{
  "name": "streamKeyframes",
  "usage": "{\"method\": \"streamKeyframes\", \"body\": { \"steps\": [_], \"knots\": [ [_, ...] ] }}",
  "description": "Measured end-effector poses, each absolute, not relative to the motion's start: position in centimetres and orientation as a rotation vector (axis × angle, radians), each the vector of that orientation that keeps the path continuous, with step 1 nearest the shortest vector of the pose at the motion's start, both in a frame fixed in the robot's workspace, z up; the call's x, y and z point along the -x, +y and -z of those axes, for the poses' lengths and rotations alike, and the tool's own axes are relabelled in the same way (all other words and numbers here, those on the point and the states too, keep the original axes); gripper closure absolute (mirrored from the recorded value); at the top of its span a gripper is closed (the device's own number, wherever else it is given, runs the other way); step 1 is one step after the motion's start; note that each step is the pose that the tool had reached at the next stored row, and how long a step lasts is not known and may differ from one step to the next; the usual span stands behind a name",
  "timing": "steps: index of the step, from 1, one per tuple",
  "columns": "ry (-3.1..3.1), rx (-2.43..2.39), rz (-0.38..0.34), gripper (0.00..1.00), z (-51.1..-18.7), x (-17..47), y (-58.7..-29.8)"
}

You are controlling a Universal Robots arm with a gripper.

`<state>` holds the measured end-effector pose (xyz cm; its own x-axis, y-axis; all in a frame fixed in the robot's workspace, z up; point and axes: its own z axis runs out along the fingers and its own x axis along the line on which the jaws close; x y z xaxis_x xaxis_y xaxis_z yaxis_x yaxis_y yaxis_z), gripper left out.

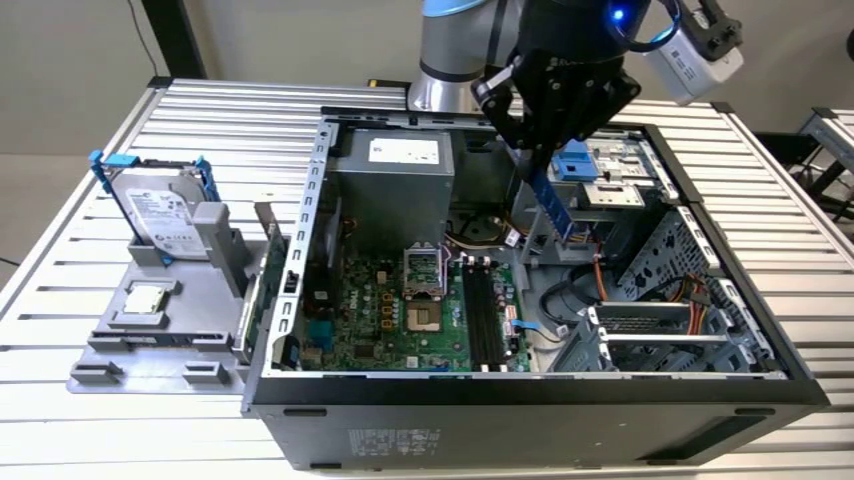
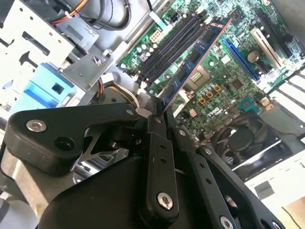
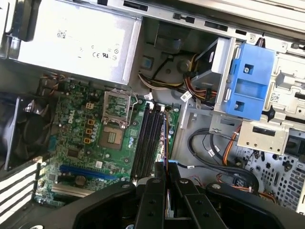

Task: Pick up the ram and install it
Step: 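Insert the ram into the slot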

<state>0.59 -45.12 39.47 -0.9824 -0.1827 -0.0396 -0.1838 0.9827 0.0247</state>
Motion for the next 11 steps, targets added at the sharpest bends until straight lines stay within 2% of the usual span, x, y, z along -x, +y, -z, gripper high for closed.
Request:
{"method": "streamKeyframes", "body": {
  "steps": [11],
  "knots": [
    [3.099, 0.150, -0.041, 1.00, -39.47, -0.59, -45.12]
  ]
}}
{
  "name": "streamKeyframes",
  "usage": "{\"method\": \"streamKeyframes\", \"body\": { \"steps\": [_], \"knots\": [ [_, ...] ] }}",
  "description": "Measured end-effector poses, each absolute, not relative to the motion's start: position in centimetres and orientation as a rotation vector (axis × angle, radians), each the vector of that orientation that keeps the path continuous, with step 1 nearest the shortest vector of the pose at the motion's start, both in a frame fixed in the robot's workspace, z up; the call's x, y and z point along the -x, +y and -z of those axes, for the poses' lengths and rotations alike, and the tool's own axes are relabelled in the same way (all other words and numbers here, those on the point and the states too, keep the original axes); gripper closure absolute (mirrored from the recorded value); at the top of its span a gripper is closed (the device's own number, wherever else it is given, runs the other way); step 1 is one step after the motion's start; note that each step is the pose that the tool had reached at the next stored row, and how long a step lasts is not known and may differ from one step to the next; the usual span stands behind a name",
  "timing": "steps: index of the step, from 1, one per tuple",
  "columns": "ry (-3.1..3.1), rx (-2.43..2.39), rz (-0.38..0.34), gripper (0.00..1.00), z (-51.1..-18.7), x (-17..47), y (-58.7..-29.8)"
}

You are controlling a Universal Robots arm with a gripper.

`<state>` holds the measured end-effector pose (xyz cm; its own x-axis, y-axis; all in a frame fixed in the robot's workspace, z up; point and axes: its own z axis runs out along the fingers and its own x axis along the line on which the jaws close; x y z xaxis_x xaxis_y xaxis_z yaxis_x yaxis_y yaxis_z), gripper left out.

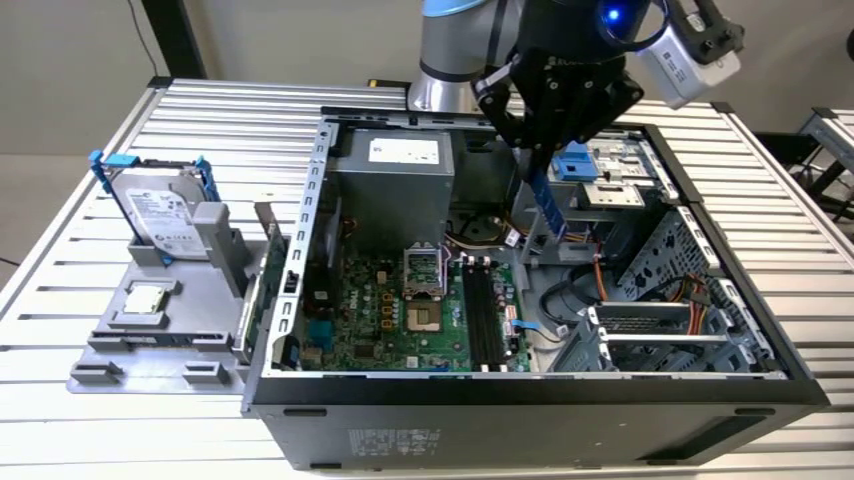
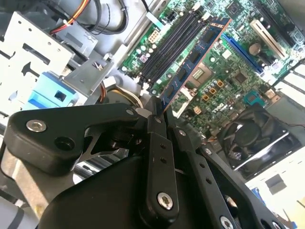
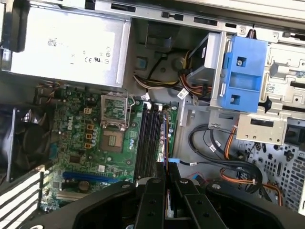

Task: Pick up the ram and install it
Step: 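Insert the ram into the slot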

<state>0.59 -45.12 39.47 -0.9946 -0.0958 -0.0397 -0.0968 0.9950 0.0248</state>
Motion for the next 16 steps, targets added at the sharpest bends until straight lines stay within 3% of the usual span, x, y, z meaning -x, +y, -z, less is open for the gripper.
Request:
{"method": "streamKeyframes", "body": {
  "steps": [16],
  "knots": [
    [3.096, -0.159, -0.035, 1.00, -39.47, -0.59, -45.12]
  ]
}}
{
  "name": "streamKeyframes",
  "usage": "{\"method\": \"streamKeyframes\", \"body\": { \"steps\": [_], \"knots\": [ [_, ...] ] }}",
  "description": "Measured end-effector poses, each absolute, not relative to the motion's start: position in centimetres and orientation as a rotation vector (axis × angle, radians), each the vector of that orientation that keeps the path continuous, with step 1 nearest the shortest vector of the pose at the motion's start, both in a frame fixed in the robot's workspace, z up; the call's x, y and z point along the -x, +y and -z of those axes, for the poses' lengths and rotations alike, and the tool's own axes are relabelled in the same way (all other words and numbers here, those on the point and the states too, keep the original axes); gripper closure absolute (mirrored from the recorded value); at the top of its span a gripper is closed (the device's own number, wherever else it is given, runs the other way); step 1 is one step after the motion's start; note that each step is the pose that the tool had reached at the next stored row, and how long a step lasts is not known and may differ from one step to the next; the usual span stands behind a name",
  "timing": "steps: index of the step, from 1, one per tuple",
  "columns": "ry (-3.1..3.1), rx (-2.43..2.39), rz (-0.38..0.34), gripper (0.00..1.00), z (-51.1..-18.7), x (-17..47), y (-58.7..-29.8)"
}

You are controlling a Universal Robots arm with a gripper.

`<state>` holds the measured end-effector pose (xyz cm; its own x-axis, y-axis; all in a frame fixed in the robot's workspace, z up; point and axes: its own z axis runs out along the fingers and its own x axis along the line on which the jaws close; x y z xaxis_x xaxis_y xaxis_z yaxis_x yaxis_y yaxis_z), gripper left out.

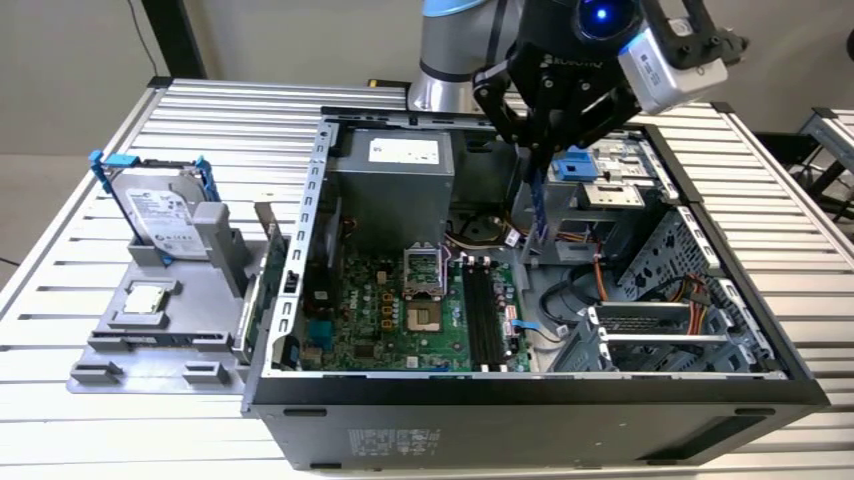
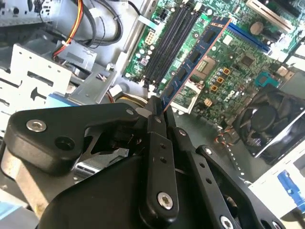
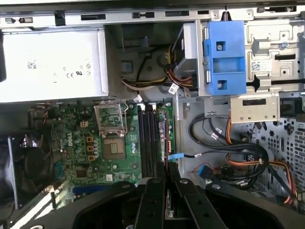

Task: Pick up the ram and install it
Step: 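Insert the ram into the slot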

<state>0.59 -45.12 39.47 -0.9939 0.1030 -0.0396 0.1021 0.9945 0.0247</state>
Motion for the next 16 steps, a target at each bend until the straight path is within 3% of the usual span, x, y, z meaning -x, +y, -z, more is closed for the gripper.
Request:
{"method": "streamKeyframes", "body": {
  "steps": [16],
  "knots": [
    [3.096, -0.159, -0.034, 1.00, -38.7, -2.0, -45.1]
  ]
}}
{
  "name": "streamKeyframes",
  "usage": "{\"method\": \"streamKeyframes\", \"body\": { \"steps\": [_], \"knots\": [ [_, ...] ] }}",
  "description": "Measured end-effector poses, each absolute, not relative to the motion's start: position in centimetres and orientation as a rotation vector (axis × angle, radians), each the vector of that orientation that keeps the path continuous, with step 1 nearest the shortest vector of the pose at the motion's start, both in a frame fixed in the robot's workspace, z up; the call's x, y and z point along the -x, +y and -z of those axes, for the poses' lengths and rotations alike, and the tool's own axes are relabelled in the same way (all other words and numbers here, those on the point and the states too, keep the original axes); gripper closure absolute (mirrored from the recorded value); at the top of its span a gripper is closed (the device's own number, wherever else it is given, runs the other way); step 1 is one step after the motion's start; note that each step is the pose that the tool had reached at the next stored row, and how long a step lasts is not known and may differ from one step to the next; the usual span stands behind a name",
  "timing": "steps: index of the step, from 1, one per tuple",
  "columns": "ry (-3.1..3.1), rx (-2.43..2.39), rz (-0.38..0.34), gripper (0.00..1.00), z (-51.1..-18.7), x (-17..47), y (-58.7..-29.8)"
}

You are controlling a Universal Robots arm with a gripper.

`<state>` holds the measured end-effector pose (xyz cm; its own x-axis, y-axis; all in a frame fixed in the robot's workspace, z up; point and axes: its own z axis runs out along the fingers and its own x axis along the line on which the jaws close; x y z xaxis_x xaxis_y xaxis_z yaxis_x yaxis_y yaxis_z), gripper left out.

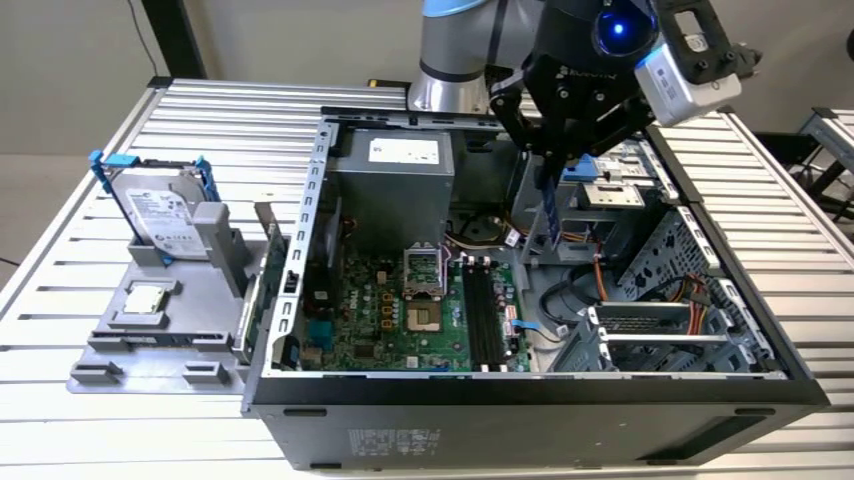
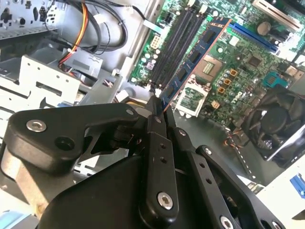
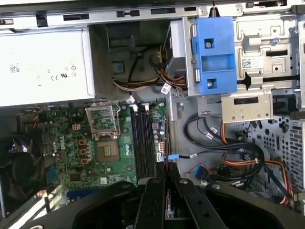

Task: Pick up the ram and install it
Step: 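Insert the ram into the slot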

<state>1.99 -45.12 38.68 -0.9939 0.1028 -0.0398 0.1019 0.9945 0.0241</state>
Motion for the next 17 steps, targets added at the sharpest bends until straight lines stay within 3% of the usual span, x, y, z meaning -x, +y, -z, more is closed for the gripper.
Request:
{"method": "streamKeyframes", "body": {
  "steps": [17],
  "knots": [
    [3.100, -0.087, -0.036, 1.00, -37.66, -2.32, -45.12]
  ]
}}
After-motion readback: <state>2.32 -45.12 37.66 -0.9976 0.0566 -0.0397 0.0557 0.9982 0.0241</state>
